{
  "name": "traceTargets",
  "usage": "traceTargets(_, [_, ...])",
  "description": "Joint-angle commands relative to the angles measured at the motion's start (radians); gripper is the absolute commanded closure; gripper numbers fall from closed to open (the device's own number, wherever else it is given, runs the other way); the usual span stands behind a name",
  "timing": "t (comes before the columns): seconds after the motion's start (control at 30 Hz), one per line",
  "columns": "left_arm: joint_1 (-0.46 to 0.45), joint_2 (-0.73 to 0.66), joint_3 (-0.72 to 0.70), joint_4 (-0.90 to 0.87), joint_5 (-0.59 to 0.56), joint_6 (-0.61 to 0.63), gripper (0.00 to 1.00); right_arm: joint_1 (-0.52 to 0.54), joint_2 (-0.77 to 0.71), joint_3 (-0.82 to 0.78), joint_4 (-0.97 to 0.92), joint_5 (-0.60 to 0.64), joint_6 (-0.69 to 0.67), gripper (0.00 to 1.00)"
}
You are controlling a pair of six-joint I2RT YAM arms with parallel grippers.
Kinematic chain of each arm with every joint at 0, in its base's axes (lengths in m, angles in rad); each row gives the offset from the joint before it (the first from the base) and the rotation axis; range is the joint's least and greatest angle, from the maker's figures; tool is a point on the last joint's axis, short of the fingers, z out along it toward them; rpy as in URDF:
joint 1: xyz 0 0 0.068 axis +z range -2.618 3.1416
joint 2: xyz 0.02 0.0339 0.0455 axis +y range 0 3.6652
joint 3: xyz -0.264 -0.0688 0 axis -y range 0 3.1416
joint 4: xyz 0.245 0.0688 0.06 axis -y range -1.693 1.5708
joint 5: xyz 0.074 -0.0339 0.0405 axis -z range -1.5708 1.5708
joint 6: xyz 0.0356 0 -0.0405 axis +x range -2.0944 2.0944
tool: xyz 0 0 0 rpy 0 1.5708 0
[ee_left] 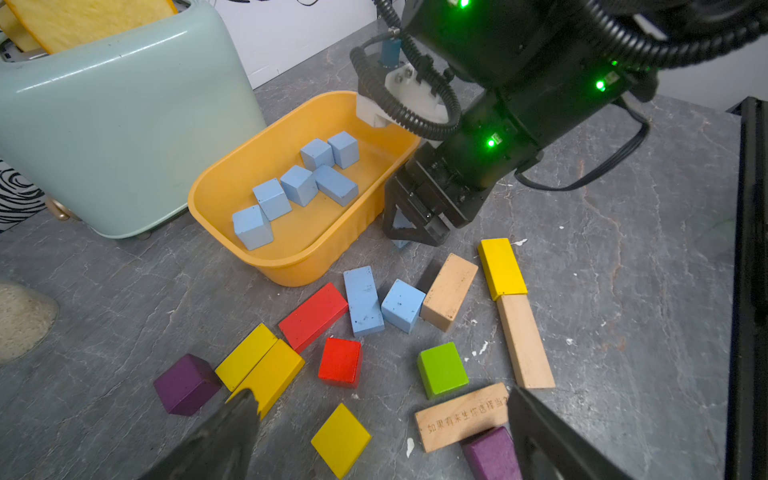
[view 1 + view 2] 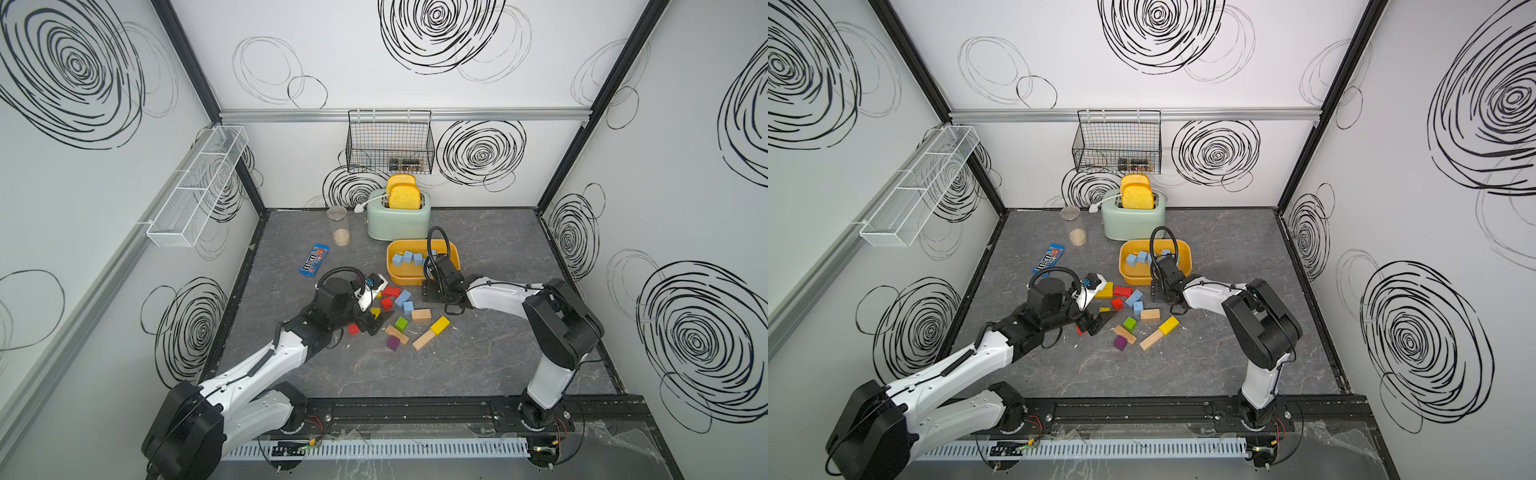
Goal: Pick out the blue building blocks
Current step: Pick up the building block from the center of the board.
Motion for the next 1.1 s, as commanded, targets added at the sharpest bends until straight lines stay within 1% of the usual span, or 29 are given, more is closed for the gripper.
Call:
traceTargets(0.0, [0.005,-0.008,0.015,0.026,0.011,-0.009,0.04,0.008,0.006,0.025,-0.041,0.053,-0.008,0.24])
traceTargets(0.1, [0.004,-0.009,0.014,0.026,0.011,-0.010,0.04,0.009,0.008,0.026,-0.035,0.020,-0.008,0.25])
traceTargets(0.27, [0.005,-0.007,0.014,0.024,0.011,-0.009,0.04,0.006,0.017,0.029,-0.004,-0.065,-0.014,0.28])
traceTargets(0.37, [0.005,-0.006,0.015,0.024,0.011,-0.009,0.04,0.002,0.032,0.038,-0.006,-0.093,-0.019,0.33])
traceTargets(0.83, [0.003,-0.008,0.016,0.022,0.007,-0.006,0.04,-0.004,0.051,0.043,0.014,-0.042,-0.025,0.47])
traceTargets(1.07, [0.003,-0.005,0.016,0.021,0.007,-0.005,0.04,-0.003,0.061,0.051,0.025,-0.022,-0.034,0.53])
